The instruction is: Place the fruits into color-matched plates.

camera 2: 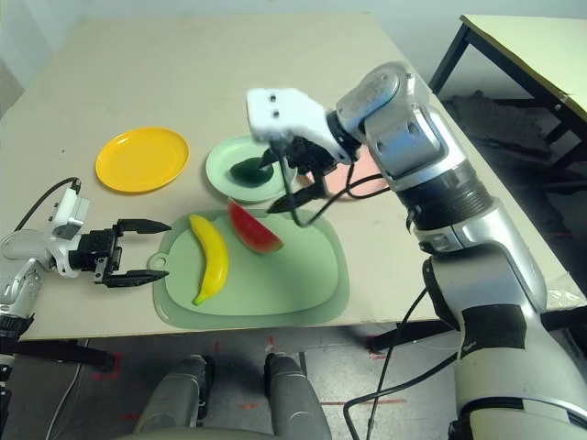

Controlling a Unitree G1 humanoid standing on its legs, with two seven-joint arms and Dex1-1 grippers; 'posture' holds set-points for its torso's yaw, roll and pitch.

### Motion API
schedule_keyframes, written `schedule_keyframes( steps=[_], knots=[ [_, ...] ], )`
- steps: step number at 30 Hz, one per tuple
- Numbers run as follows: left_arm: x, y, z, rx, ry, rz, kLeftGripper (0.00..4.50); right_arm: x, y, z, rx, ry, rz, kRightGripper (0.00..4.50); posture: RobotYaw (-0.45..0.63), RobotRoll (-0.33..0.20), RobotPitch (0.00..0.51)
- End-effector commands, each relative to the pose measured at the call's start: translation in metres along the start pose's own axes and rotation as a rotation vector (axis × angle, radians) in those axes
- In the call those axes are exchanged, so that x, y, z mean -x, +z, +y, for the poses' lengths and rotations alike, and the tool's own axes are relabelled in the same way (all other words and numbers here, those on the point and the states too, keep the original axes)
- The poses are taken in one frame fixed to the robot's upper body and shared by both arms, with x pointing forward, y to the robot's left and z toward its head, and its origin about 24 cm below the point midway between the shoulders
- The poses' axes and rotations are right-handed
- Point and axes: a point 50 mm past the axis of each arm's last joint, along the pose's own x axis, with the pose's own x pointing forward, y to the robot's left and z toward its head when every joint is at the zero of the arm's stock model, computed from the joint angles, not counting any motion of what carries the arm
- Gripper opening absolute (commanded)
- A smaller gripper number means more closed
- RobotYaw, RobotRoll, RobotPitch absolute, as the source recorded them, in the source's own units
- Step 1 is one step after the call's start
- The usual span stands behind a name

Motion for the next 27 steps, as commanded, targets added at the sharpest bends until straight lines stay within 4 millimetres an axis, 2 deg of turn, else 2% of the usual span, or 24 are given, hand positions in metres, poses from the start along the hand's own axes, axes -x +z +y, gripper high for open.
schedule_keyframes(
  steps=[1, 4, 12, 20, 27],
  knots=[
    [0.002, -0.001, 0.002, 0.012, -0.014, 0.03, 4.5, 0.001, 0.003, 0.011, -0.204, -0.038, -0.01, 4.46, -0.01, 0.0, 0.18],
    [0.001, -0.002, 0.004, 0.013, -0.021, 0.036, 4.5, -0.013, -0.008, 0.008, -0.323, -0.045, 0.013, 4.46, -0.01, 0.0, 0.181],
    [-0.003, -0.001, 0.006, 0.011, -0.008, 0.03, 4.5, -0.037, -0.03, 0.007, -0.395, -0.071, 0.09, 4.46, 0.0, 0.0, 0.186],
    [-0.002, 0.001, 0.006, 0.007, 0.004, 0.031, 4.5, -0.06, -0.044, 0.004, -0.475, -0.085, 0.138, 4.46, 0.02, 0.0, 0.189],
    [0.0, 0.001, 0.006, 0.008, 0.021, 0.031, 4.5, -0.073, -0.047, 0.007, -0.502, -0.075, 0.146, 4.46, 0.03, 0.0, 0.183]
  ],
)
